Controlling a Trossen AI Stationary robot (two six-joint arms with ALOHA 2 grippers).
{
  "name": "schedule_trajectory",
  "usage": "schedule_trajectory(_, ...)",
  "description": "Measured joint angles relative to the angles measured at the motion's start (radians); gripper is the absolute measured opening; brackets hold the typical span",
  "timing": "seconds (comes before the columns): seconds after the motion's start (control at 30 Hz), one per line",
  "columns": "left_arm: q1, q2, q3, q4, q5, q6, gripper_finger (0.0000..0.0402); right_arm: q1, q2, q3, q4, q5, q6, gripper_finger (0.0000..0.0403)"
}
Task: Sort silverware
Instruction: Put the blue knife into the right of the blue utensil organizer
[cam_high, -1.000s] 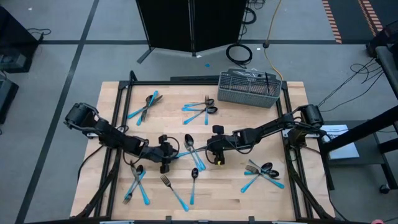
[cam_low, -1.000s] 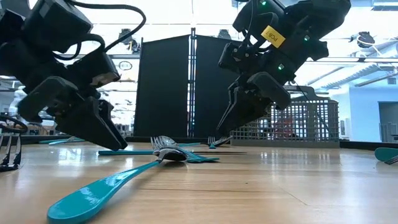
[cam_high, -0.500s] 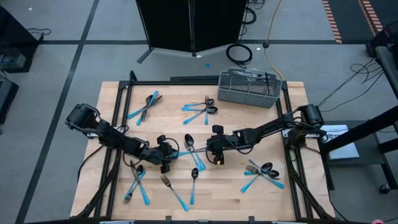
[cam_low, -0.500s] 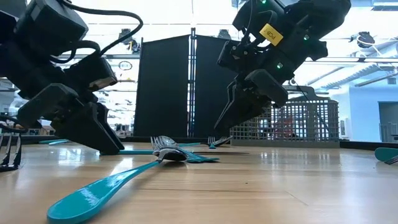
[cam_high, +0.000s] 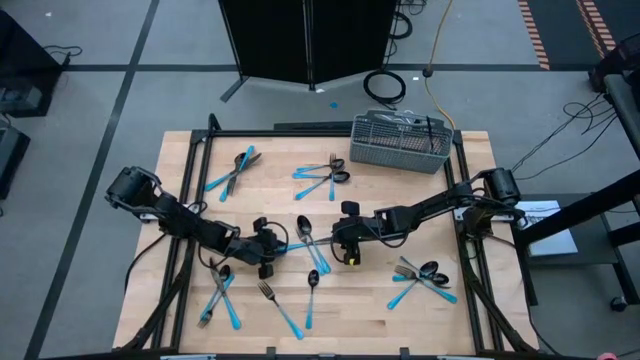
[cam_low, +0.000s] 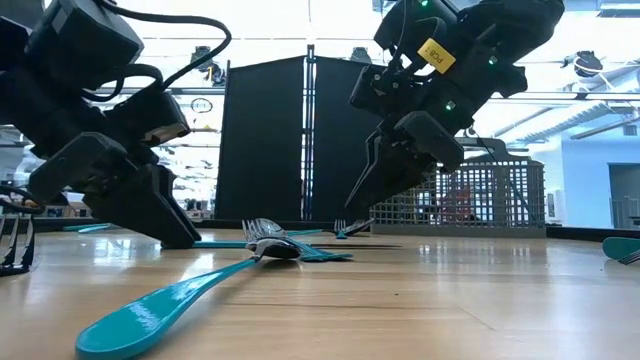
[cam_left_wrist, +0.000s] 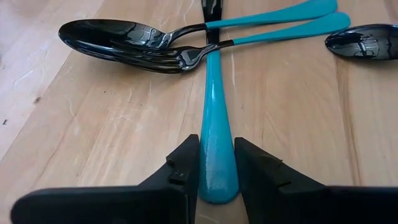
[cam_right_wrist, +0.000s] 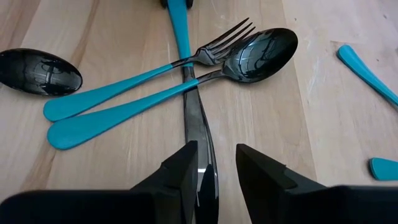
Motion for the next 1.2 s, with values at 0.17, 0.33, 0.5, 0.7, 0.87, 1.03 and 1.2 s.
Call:
schedule_trajectory(0.17, 0.001, 0.0, -0.001, 0.0, 0.004, -0.011, 0.0085, 0.0, 0.0, 0.0, -0.006, 0.0, 0.001, 0.0102)
schedule_trajectory(0.33, 0.051, -0.022, -0.002, -0.005, 0.107, -0.062, 0.0084, 0.0, 0.0, 0.0, -0.006, -0.026, 0.012, 0.0102)
schedule_trajectory(0.5, 0.145, -0.032, -0.002, 0.0, 0.286, -0.138, 0.0084, 0.013, 0.0, 0.0, 0.0, -0.026, -0.021, 0.0102)
schedule_trajectory(0.7, 0.24, -0.031, -0.001, 0.001, 0.46, -0.156, 0.0081, 0.018, 0.001, 0.0, 0.003, -0.018, -0.112, 0.0102)
schedule_trajectory(0.87, 0.291, -0.03, -0.001, 0.001, 0.55, -0.156, 0.0081, 0.018, 0.045, 0.0, 0.014, -0.015, -0.133, 0.0102)
schedule_trajectory(1.03, 0.309, -0.029, -0.002, 0.001, 0.578, -0.148, 0.0082, 0.02, 0.072, -0.002, 0.019, 0.016, -0.14, 0.0102)
schedule_trajectory(1.2, 0.309, -0.029, -0.002, 0.003, 0.577, -0.132, 0.0083, 0.021, 0.072, -0.002, 0.037, 0.039, -0.142, 0.0102)
